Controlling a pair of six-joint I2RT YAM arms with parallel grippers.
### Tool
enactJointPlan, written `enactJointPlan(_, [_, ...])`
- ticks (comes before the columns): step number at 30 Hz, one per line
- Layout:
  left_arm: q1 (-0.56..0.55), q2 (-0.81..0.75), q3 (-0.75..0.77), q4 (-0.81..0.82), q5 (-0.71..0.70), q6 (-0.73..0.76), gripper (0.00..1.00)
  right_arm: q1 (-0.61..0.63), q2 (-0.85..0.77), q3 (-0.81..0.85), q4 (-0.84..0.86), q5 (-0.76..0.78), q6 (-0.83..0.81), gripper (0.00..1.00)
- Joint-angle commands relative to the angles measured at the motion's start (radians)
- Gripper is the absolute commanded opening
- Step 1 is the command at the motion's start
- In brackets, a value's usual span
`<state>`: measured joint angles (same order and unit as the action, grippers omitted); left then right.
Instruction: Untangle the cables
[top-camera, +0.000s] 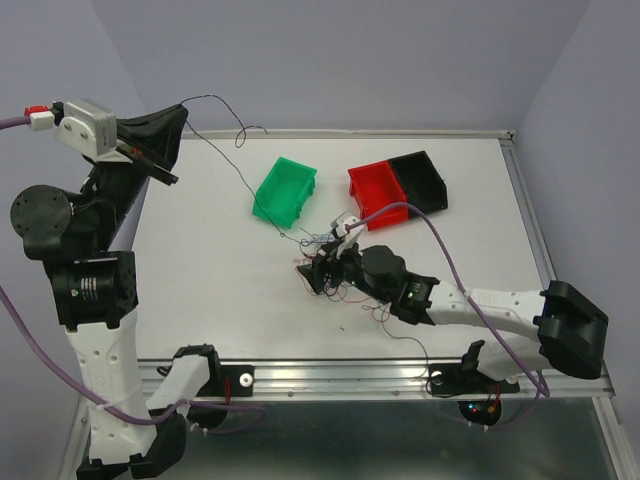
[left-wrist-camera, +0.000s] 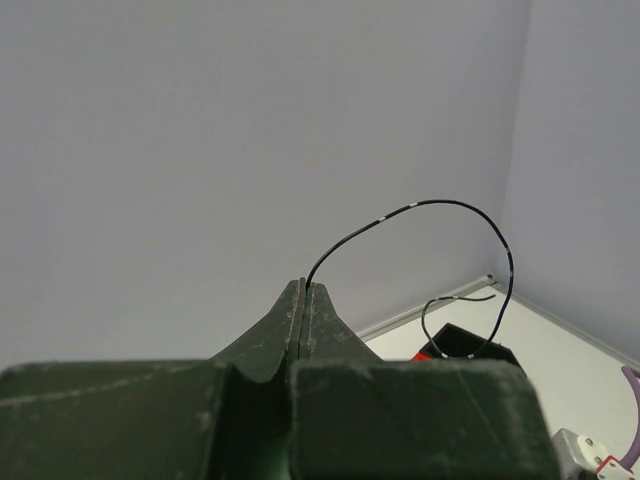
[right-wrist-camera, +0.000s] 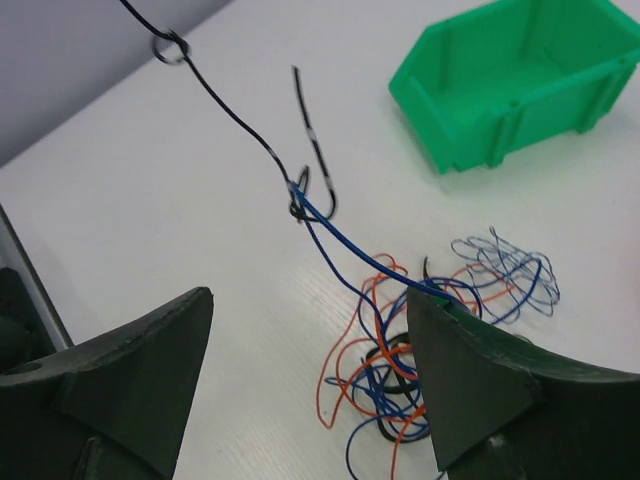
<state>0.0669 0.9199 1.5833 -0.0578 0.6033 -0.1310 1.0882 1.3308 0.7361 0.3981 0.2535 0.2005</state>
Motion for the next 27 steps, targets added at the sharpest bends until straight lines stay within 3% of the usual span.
enactJointPlan(1, [-0.004, 0.013, 0.061, 0.018, -0.004, -0.022, 0.00, 0.004, 0.007, -0.032, 0.234, -0.074, -0.032, 0.83])
enactJointPlan(11, [-0.004, 0.004, 0.093, 0.003, -0.014, -0.033, 0.00, 0.004, 0.178, 0.046, 0.341, 0.016, -0.113, 0.79])
enactJointPlan(15, [-0.004, 0.014, 0.116, 0.000, -0.048, -0.038, 0.00, 0.003, 0.231, 0.063, 0.369, 0.052, -0.113, 0.55])
enactJointPlan(18, [-0.004, 0.051, 0.164, 0.000, -0.095, -0.051, 0.00, 0.004, 0.238, 0.022, 0.392, 0.078, -0.063, 0.01])
enactJointPlan(20, [-0.004, 0.103, 0.208, -0.011, -0.134, -0.053, 0.00, 0.004, 0.228, -0.027, 0.422, 0.108, -0.007, 0.00])
enactJointPlan(27, [-0.004, 0.287, 0.474, -0.062, -0.474, -0.002, 0.00, 0.004, 0.131, -0.384, 0.461, 0.263, 0.431, 0.01])
